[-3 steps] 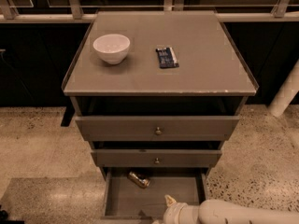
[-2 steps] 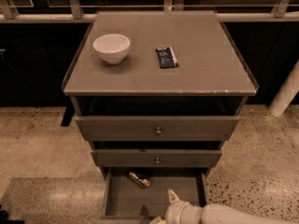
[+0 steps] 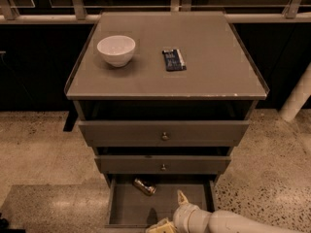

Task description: Pick orange can from bottom drawer and place on counter

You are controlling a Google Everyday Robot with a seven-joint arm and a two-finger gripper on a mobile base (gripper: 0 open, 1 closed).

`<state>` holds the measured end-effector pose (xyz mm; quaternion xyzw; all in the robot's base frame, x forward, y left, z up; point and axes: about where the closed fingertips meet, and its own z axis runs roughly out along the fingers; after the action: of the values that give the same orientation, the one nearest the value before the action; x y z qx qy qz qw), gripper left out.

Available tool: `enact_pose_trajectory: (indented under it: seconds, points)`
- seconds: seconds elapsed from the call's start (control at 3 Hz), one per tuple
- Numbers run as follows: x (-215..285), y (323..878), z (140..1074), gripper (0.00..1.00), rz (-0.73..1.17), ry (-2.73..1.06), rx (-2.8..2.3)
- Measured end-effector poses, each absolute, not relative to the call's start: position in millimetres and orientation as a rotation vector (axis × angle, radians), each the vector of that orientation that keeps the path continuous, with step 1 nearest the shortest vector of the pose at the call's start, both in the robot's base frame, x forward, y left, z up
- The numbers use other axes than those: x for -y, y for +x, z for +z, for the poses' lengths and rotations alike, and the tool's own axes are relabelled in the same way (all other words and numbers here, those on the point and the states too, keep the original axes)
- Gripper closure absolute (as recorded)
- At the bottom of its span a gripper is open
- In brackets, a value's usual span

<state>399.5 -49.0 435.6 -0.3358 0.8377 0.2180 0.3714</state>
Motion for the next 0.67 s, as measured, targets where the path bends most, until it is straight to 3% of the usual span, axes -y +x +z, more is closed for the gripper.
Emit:
enact_pose_trajectory:
  seconds: [0.67]
  points:
    - [44, 425, 416, 0.0, 0.467, -0.828, -2.072]
